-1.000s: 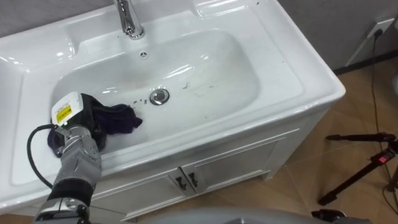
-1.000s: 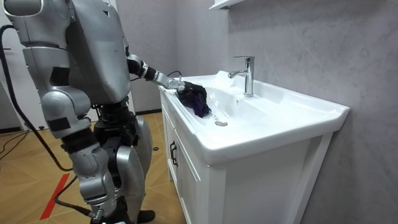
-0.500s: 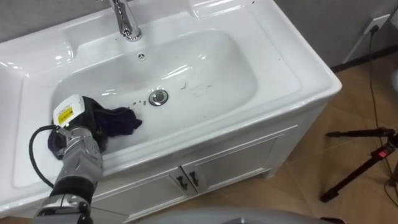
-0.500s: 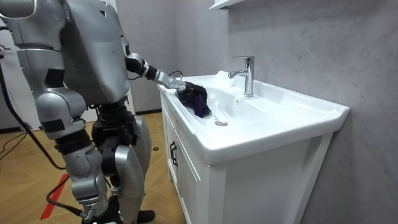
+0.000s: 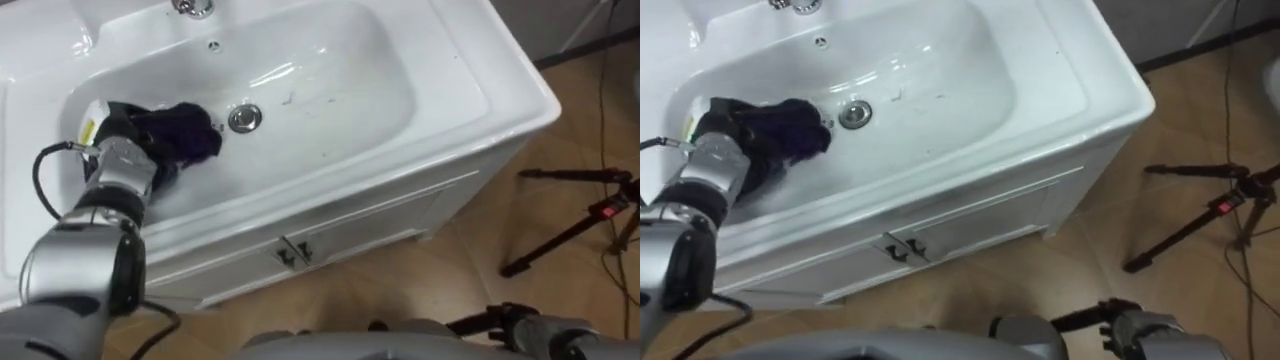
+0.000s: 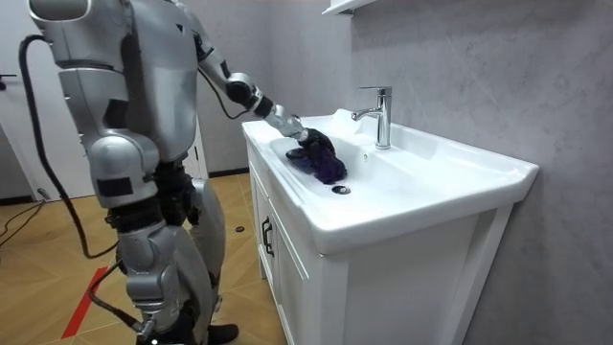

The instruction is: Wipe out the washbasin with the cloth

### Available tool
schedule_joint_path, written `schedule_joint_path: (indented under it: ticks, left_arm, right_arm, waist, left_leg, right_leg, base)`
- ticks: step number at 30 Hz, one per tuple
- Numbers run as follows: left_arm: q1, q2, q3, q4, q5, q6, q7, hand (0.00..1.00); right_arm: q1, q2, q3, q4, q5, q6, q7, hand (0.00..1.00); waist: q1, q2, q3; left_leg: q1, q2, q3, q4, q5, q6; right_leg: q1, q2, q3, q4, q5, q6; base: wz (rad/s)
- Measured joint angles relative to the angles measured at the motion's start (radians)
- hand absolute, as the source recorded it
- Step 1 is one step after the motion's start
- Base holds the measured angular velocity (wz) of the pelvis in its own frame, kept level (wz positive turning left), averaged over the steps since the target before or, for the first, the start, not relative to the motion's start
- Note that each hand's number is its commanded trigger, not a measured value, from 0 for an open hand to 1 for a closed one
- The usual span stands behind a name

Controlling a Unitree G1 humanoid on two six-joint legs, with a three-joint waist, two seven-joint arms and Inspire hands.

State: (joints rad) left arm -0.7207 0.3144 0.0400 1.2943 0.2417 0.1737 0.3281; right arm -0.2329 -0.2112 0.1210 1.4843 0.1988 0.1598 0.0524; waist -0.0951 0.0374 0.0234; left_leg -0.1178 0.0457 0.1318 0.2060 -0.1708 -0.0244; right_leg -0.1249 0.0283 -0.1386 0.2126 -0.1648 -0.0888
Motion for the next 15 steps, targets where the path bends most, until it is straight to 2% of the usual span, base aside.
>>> schedule_joint_path:
  ticks: [4, 5, 7, 9, 12, 13, 15]
  left_arm:
    - [-0.049, 0.0, -0.005, 0.033, -0.017, -0.014, 0.035, 1.0]
    - [-0.061, 0.001, -0.005, 0.034, -0.017, -0.015, 0.041, 1.0]
    - [-0.065, 0.001, -0.008, 0.033, -0.025, -0.025, 0.058, 1.0]
    - [-0.074, 0.005, -0.029, 0.034, -0.077, -0.036, 0.077, 1.0]
    - [-0.08, 0.008, -0.033, 0.04, -0.094, -0.058, 0.092, 1.0]
    - [-0.081, 0.007, -0.035, 0.04, -0.094, -0.059, 0.098, 1.0]
    - [-0.095, 0.006, -0.059, 0.041, -0.094, -0.064, 0.121, 1.0]
  right_arm:
    - [-0.029, 0.013, 0.023, 0.001, 0.03, -0.016, -0.028, 0.0]
    - [-0.041, 0.019, 0.034, 0.005, 0.04, -0.017, -0.029, 0.0]
    - [-0.056, 0.029, 0.049, 0.01, 0.049, -0.018, -0.029, 0.0]
    - [-0.068, 0.045, 0.075, 0.015, 0.074, -0.03, -0.03, 0.0]
    - [-0.075, 0.057, 0.084, 0.02, 0.076, -0.037, -0.03, 0.0]
    - [-0.077, 0.057, 0.084, 0.02, 0.079, -0.037, -0.032, 0.0]
    - [-0.085, 0.06, 0.088, 0.021, 0.096, -0.036, -0.051, 0.0]
  waist:
    - [-0.022, -0.003, 0.0072]
    - [-0.025, -0.004, 0.0125]
    - [-0.041, -0.004, 0.0165]
    - [-0.054, -0.014, 0.0255]
    - [-0.065, -0.026, 0.0356]
    - [-0.067, -0.029, 0.0372]
    - [-0.075, -0.025, 0.0352]
  left_leg:
    - [-0.05, 0.004, 0.005, 0.026, 0.0, 0.0]
    - [-0.068, 0.006, 0.005, 0.033, 0.0, 0.0]
    - [-0.086, 0.009, 0.005, 0.033, 0.005, -0.001]
    - [-0.095, 0.009, 0.015, 0.031, 0.017, 0.0]
    - [-0.107, 0.009, 0.032, 0.033, 0.027, 0.003]
    - [-0.114, 0.009, 0.032, 0.033, 0.03, 0.004]
    - [-0.14, 0.009, 0.033, 0.031, 0.043, 0.008]
  right_leg:
    - [-0.041, -0.001, -0.001, 0.013, 0.002, -0.003]
    - [-0.06, -0.001, -0.002, 0.022, 0.002, -0.004]
    - [-0.078, -0.002, -0.011, 0.031, 0.003, -0.005]
    - [-0.09, -0.004, -0.01, 0.035, 0.005, -0.009]
    - [-0.112, -0.007, -0.001, 0.043, 0.006, -0.01]
    - [-0.122, -0.009, 0.0, 0.048, 0.007, -0.009]
    - [-0.148, -0.01, 0.002, 0.048, 0.015, -0.008]
  base:
    - [0.03]
    - [0.09]
    - [0.14]
    - [0.07]
    - [-0.04]
    - [-0.04]
    - [0.03]
